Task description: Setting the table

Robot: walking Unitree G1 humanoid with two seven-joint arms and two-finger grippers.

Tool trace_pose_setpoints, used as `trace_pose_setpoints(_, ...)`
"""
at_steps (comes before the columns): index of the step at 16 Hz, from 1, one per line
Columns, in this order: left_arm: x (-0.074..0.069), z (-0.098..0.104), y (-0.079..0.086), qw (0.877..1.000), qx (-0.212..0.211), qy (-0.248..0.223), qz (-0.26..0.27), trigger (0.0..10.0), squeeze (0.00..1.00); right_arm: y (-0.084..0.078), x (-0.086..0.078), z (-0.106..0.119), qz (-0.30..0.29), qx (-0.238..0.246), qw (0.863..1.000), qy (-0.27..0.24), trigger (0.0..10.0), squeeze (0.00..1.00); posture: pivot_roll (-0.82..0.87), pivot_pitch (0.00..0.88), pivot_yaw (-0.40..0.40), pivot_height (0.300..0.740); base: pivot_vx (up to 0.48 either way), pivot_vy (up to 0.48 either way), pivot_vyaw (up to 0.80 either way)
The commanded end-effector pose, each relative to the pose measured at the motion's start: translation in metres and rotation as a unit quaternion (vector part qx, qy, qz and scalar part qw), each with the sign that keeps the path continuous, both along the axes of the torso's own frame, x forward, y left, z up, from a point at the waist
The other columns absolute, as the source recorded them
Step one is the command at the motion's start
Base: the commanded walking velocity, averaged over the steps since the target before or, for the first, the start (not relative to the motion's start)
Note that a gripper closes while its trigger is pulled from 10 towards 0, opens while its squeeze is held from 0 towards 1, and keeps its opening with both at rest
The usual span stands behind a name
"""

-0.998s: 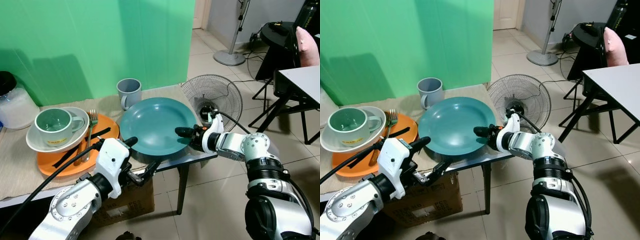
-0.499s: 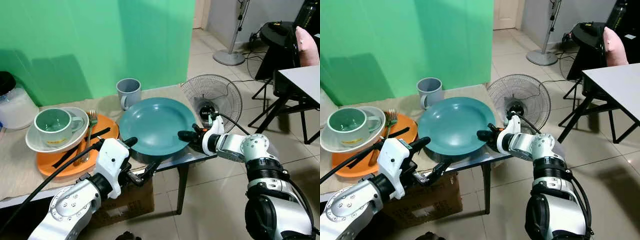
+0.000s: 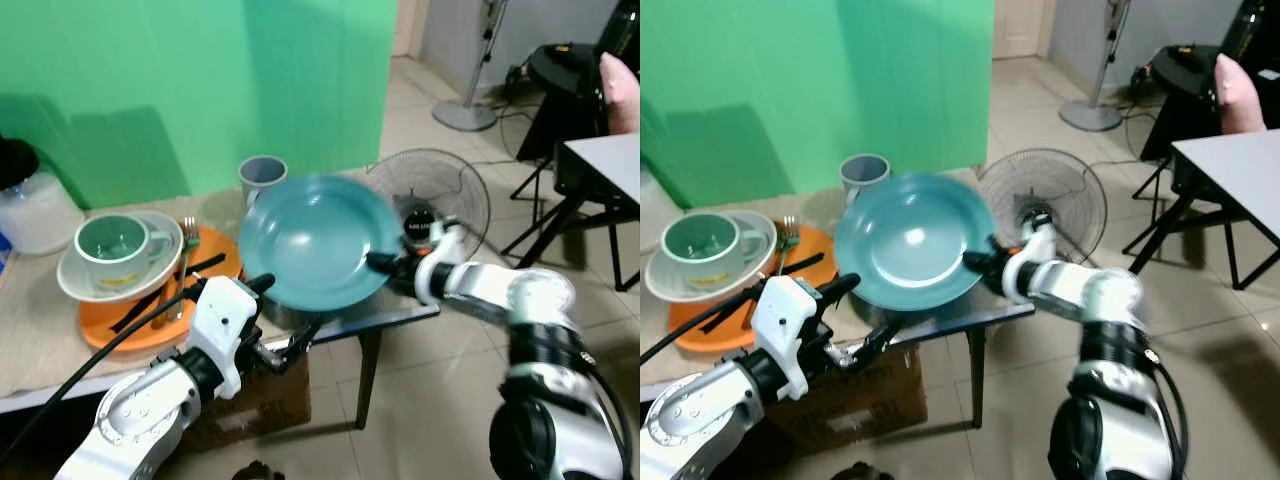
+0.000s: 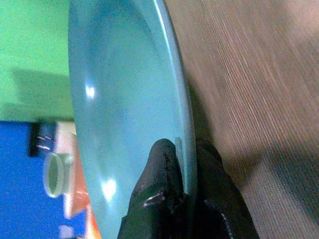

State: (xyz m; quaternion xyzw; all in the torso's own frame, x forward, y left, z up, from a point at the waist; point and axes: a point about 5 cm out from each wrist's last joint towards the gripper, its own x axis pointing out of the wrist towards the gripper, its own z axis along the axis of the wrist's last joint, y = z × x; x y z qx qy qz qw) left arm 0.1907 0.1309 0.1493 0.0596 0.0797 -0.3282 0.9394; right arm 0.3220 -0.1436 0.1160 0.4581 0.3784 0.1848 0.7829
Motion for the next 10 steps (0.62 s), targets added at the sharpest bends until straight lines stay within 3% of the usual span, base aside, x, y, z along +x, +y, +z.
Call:
trace_pose_setpoints(1,-0.001,0.005,0.001,1.0,-0.006,-0.012,0.006,10.0,0.0,-0.008,-0.002,0.013,-0.009,0.015,1.0,-0.023,0.0,0.0,-0.04,0.0,0.05,0.74,0.0,0.0,0.0)
trace_pose_setpoints(3,0.001,0.015,-0.003,0.999,-0.027,-0.031,0.013,10.0,0.0,-0.041,-0.015,0.04,-0.053,0.012,0.995,-0.085,0.0,0.0,-0.06,0.0,0.06,0.74,0.0,0.0,0.0)
trace_pose_setpoints(4,0.002,0.016,-0.003,0.999,-0.029,-0.038,0.018,10.0,0.0,-0.047,-0.018,0.046,-0.063,0.008,0.992,-0.105,0.0,0.0,-0.07,0.0,0.066,0.74,0.0,0.0,0.0)
trace_pose_setpoints(5,0.005,0.018,-0.005,0.998,-0.031,-0.05,0.034,10.0,0.0,-0.059,-0.027,0.06,-0.076,-0.01,0.986,-0.147,10.0,0.0,-0.08,0.0,0.072,0.74,0.0,0.0,0.0)
trace_pose_setpoints(6,0.008,0.018,-0.004,0.997,-0.026,-0.058,0.053,10.0,0.0,-0.064,-0.032,0.069,-0.083,-0.018,0.979,-0.183,10.0,0.0,-0.09,0.0,0.077,0.74,0.0,0.0,0.0)
trace_pose_setpoints(7,0.019,0.018,0.001,0.988,-0.02,-0.084,0.132,10.0,0.0,-0.07,-0.056,0.092,-0.071,-0.163,0.933,-0.312,10.0,0.0,-0.11,0.0,0.09,0.74,0.0,0.0,0.0)
trace_pose_setpoints(8,0.021,0.018,0.002,0.985,-0.013,-0.091,0.148,10.0,0.0,-0.071,-0.06,0.092,-0.081,-0.178,0.927,-0.321,10.0,0.0,-0.12,0.0,0.095,0.74,0.0,0.0,-0.78)
trace_pose_setpoints(10,0.03,0.015,0.009,0.969,0.048,-0.112,0.216,10.0,0.0,-0.069,-0.072,0.092,-0.157,-0.169,0.916,-0.329,10.0,0.0,-0.13,0.0,0.105,0.74,0.0,0.0,-0.78)
